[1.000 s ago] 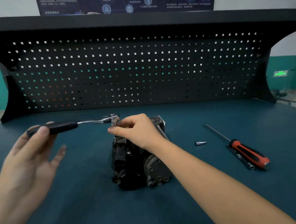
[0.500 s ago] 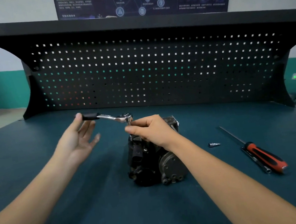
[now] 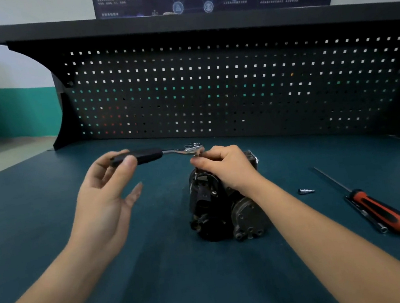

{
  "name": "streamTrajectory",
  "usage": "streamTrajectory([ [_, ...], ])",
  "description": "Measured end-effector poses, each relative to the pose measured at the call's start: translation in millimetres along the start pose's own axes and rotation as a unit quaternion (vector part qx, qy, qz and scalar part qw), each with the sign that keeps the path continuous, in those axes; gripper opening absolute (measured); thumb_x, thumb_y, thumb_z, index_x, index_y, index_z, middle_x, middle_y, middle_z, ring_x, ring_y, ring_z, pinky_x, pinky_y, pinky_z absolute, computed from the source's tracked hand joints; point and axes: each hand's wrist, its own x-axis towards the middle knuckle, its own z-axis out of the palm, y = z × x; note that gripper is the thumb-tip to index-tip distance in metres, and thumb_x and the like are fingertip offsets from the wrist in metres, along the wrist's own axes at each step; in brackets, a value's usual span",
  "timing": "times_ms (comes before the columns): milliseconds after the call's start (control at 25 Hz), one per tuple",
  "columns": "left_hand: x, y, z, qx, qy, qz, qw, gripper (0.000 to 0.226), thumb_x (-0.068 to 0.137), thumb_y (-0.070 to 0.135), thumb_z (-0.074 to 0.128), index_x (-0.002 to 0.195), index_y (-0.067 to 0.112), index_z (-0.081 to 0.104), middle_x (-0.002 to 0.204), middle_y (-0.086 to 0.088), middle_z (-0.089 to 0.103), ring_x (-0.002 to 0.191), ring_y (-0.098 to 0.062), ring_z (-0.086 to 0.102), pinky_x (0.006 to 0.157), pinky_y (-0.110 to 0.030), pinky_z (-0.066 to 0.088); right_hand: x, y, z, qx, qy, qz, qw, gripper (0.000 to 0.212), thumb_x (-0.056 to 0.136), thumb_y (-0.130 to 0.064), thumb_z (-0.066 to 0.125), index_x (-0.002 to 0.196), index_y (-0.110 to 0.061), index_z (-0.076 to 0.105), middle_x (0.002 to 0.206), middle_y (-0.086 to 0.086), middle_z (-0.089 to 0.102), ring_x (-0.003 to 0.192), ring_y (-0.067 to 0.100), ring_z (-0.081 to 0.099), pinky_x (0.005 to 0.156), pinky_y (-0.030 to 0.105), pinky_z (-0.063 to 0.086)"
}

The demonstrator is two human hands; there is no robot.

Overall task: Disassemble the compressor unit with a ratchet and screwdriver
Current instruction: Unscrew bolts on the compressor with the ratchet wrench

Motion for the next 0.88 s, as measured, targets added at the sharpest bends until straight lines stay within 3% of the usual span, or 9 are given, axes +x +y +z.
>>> streamTrajectory([
  [160,54,-18,-1,-0.039,0.073,-0.066,0.994,0.006,0.089,0.031,0.059,0.085,0.03,0.054,0.089,0.012,0.06,0.089,-0.002,0.059,0.086,-0.035,0.044,0,-2,-2,-0.003,-0.016,0.001,1.0,0.008,0.083,-0.024,0.069,0.08,-0.017,0.073,0.064,-0.01,0.049,0.061,-0.003,0.047,0.065,0.012,0.036],
  [320,91,-41,8,-0.05,0.022,-0.147,0.988,0.02,0.098,0.034,0.044,0.09,0.025,0.06,0.085,0.013,0.07,0.086,-0.002,0.064,0.084,-0.033,0.044,-1,-1,-1,0.002,-0.025,0.001,1.0,0.017,0.084,-0.022,0.068,0.095,-0.01,0.074,0.061,-0.015,0.051,0.055,-0.011,0.048,0.061,0.003,0.035],
  [480,92,-44,7,-0.097,0.018,-0.117,0.988,0.018,0.098,0.033,0.044,0.097,0.023,0.06,0.09,0.011,0.073,0.086,-0.003,0.069,0.076,-0.03,0.048,-4,-3,0,0.037,-0.016,-0.004,0.999,0.003,0.083,-0.022,0.069,0.081,-0.024,0.071,0.064,-0.018,0.063,0.059,-0.009,0.056,0.064,0.007,0.044],
  [600,85,-40,5,-0.074,0.009,-0.081,0.994,0.016,0.098,0.031,0.045,0.096,0.025,0.06,0.094,0.011,0.073,0.09,-0.005,0.069,0.081,-0.031,0.047,-3,-4,-1,0.087,-0.008,-0.002,0.996,0.02,0.083,-0.018,0.069,0.096,-0.032,0.062,0.065,-0.01,0.069,0.057,-0.001,0.061,0.066,0.016,0.05],
  [720,79,-32,9,-0.049,-0.02,-0.049,0.997,0.016,0.099,0.03,0.044,0.097,0.027,0.06,0.1,0.011,0.071,0.096,-0.007,0.068,0.085,-0.033,0.047,-3,-3,-1,0.112,0.004,-0.009,0.994,0.029,0.085,-0.008,0.065,0.109,-0.025,0.059,0.062,-0.007,0.069,0.055,0.002,0.061,0.063,0.015,0.052],
  [880,66,-33,15,0.067,-0.07,-0.073,0.993,0.012,0.095,0.028,0.049,0.102,0.026,0.058,0.098,0.012,0.07,0.089,-0.004,0.068,0.079,-0.031,0.051,-3,-3,1,0.114,0.016,-0.017,0.993,0.026,0.086,-0.004,0.063,0.105,-0.021,0.061,0.06,-0.007,0.067,0.054,0.003,0.061,0.062,0.015,0.051],
])
